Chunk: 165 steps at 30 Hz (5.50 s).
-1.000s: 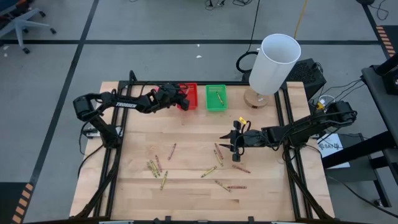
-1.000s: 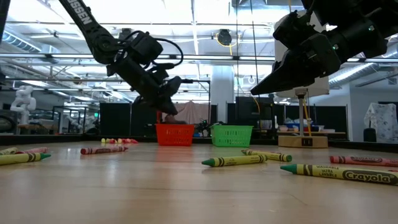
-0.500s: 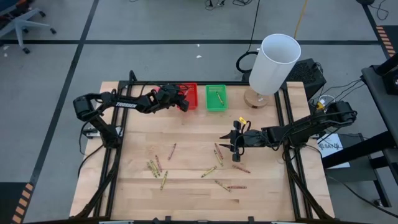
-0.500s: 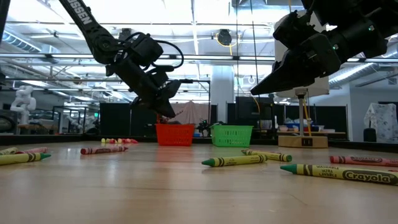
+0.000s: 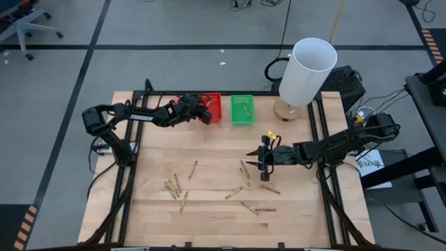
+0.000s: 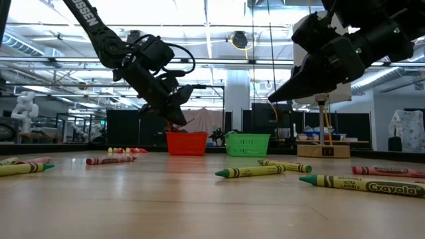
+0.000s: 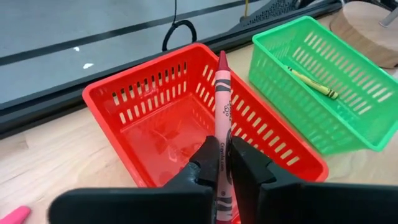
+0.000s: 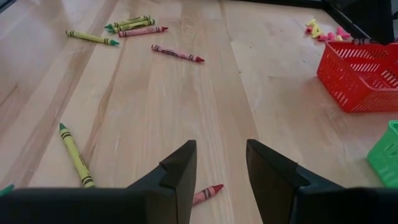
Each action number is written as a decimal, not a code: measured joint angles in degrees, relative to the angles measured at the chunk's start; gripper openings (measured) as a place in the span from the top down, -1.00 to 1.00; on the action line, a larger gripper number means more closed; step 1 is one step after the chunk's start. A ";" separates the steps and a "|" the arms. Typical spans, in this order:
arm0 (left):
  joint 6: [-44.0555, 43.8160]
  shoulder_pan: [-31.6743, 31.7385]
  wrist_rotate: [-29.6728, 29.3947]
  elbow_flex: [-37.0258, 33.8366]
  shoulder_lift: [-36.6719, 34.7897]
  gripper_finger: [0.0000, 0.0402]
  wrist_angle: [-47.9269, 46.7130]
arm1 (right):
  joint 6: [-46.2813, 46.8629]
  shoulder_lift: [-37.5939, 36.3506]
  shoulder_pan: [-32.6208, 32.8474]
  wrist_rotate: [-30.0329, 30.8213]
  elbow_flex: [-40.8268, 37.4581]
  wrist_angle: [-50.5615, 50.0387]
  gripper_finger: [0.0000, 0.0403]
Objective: Sort crayons
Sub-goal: Put the red crayon into the red bin, then put the green crayon into the green bin
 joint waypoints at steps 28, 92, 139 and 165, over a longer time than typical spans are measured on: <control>5.72 -15.42 4.47 0.07 -12.05 0.42 -1.30 | 17.03 -0.02 4.33 -9.60 0.00 -2.27 0.37; 1.68 -45.66 -12.54 -0.02 -12.83 0.42 -7.14 | 29.90 28.99 17.88 22.74 8.59 1.82 0.37; 1.51 -45.77 -12.68 -0.02 -12.83 0.42 -7.43 | 23.26 19.72 16.82 20.64 8.41 0.56 0.94; 7.48 -45.65 -13.53 -0.02 -12.81 0.42 -7.99 | -21.67 -8.49 12.32 21.31 8.52 -0.03 0.94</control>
